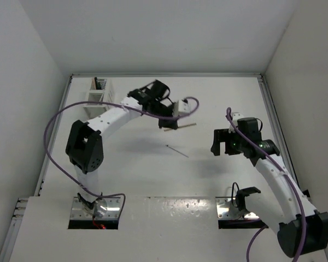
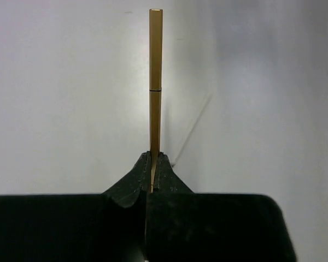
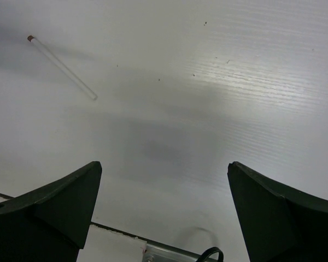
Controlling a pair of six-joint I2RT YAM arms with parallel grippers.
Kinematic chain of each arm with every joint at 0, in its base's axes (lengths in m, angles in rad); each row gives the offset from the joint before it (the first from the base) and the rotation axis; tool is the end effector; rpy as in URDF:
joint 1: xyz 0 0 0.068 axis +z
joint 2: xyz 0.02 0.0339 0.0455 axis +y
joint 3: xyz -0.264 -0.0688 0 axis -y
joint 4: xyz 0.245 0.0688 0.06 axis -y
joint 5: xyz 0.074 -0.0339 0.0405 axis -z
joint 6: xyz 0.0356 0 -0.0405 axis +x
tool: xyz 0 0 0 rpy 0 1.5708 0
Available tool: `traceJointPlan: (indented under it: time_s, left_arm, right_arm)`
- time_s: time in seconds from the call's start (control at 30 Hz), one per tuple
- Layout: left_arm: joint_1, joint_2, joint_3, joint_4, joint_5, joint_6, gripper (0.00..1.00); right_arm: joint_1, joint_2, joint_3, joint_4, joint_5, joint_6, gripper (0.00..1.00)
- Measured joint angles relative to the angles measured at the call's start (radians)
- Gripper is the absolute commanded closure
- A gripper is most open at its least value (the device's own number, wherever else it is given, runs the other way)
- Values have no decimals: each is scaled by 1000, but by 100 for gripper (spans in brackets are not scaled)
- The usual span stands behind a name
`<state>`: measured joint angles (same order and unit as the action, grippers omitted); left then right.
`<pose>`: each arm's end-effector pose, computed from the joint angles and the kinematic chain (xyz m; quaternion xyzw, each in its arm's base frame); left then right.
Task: Organize the makeup
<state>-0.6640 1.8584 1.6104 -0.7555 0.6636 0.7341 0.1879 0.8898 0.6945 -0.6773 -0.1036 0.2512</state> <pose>0.3030 -0.2650 0.2786 0.6539 0.6361 -0.3033 0.2754 0.1723 0.0365 0.2461 0.0120 0.9385 0.1219 0.3228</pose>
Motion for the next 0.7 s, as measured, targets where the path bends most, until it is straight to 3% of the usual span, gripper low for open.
traceJointPlan:
  time_s: [0.23,0.47,0.57,0.7]
  left_arm:
    - [383,-66,113,31,108,-124,100]
    - [803,-134,89,265,222,-330,100]
    - [914,-131,39,378,233,-396,100]
    - [959,-90,0,505,235,-461,100]
  right_arm:
    - [40,241,93,87,-39,31,2]
    - [103,527,277,225,-84,37,2]
    - [119,640,369,254,-93,35,2]
    - [130,786,502,269,-112,31,2]
